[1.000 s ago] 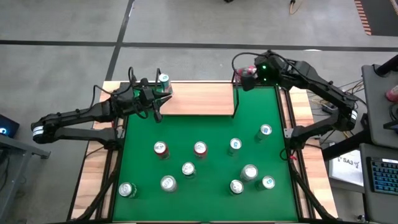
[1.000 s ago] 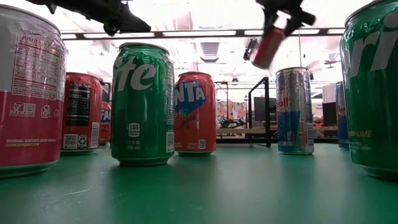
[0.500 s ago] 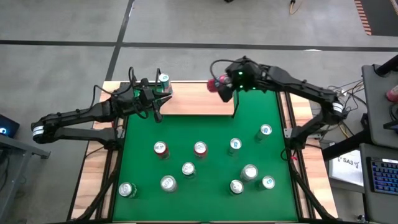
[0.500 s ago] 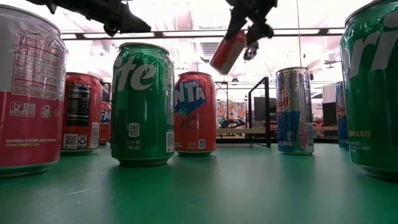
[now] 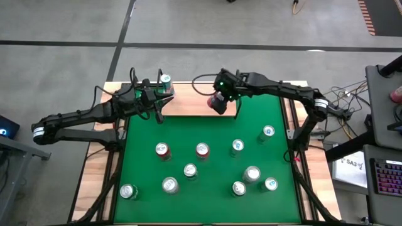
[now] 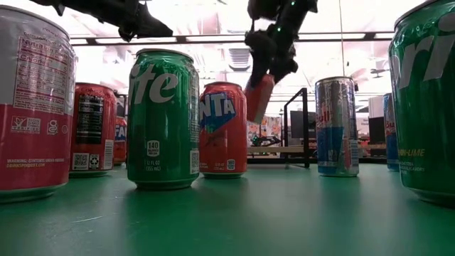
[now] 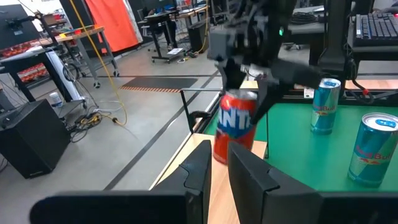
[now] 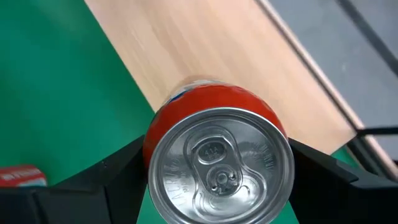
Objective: Pick and place cans onto a shelf
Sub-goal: Put the top right orange soda can on the shelf
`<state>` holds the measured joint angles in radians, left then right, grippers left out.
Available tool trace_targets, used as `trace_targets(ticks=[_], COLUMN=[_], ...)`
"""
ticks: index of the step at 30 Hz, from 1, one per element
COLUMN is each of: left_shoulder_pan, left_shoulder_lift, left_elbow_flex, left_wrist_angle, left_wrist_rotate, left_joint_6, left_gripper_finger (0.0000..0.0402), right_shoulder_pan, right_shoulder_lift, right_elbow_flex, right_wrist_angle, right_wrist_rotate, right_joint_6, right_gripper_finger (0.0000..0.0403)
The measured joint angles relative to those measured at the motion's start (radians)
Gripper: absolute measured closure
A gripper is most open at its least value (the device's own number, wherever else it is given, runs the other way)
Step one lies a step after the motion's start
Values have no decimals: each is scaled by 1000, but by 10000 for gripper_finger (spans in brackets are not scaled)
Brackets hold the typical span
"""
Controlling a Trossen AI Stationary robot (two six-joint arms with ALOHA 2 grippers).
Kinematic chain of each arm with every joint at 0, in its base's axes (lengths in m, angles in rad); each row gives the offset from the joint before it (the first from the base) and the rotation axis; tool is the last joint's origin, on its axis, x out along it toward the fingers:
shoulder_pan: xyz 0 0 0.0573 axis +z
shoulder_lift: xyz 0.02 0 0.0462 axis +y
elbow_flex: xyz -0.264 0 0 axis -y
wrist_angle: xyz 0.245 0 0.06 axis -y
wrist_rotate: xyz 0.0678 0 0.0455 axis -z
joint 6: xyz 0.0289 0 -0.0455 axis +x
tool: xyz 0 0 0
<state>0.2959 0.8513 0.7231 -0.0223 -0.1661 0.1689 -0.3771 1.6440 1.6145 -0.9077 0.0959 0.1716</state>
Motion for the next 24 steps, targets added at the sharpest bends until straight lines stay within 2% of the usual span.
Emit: trace_targets(ticks=[7, 24], left_shoulder_pan=[0, 0], left_shoulder_lift=[0, 0], left_elbow_flex=[0, 0], left_wrist_angle=[5, 23], left_wrist_rotate=[0, 0], left_joint_6=[-1, 2], left_gripper_finger=[365, 365], right_shoulder_pan=[0, 5], right_shoulder_lift=[29, 88], right_elbow_flex=[-1, -1], right_wrist_angle=[-56, -19], right_wrist_rotate=[1, 10], right_joint_6=[-33, -87], right_gripper_finger=[110, 110])
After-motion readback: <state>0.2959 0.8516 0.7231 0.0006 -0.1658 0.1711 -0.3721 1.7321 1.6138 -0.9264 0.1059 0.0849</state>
